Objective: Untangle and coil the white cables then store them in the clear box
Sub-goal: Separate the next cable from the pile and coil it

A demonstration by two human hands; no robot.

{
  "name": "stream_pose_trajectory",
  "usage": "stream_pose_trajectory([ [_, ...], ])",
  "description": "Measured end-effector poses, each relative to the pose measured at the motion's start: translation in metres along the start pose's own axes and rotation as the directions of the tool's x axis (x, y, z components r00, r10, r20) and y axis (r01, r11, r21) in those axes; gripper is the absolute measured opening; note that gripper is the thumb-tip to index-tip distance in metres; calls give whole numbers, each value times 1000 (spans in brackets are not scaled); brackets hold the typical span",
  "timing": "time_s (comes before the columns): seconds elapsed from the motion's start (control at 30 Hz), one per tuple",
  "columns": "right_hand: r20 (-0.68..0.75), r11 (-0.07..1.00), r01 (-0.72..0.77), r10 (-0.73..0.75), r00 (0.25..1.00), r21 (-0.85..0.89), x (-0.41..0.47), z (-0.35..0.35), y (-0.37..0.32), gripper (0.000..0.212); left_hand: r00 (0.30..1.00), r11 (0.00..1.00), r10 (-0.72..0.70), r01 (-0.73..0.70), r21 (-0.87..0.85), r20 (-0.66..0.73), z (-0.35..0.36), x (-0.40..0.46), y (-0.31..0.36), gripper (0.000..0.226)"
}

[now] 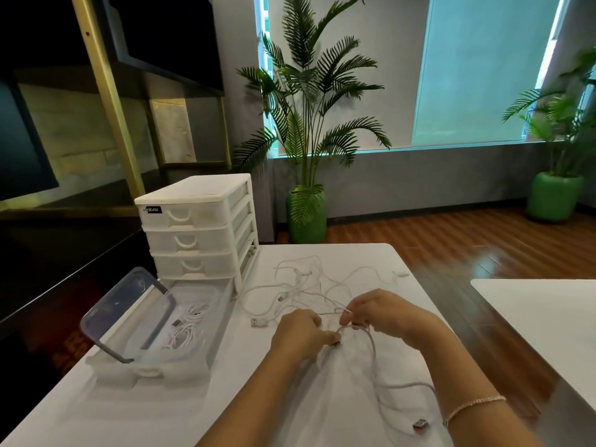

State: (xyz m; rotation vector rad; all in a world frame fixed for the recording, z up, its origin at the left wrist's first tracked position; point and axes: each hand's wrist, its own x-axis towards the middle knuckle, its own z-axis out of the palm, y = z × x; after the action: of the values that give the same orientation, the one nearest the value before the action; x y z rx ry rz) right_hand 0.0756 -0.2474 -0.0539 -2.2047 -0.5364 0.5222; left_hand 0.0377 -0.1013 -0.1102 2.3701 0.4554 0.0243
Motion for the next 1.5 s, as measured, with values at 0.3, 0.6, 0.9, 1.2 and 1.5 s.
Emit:
stream_pose_trajectory([
  [0.3,-237,912,165,-78,968,374,-8,-14,-20,30,998,979,-61,65,-192,30,-3,5,-4,23],
  [0.6,-338,876,207,-54,940,435,-8,-19,-32,16,998,982,-52,46,-181,-27,1,2,0,24],
  [0.9,-323,837,206,-37,946,507,2,-12,-12,34,982,991,-124,130,32,-145,15,8,12,18],
  [1.2,-399,939,185,-57,915,290,12,-12,-4,30,976,984,-171,176,26,-133,-2,4,5,15],
  [1.5,-536,966,220,-114,836,137,23,-13,4,25,968,935,-106,19,-355,-227,-54,4,3,22],
])
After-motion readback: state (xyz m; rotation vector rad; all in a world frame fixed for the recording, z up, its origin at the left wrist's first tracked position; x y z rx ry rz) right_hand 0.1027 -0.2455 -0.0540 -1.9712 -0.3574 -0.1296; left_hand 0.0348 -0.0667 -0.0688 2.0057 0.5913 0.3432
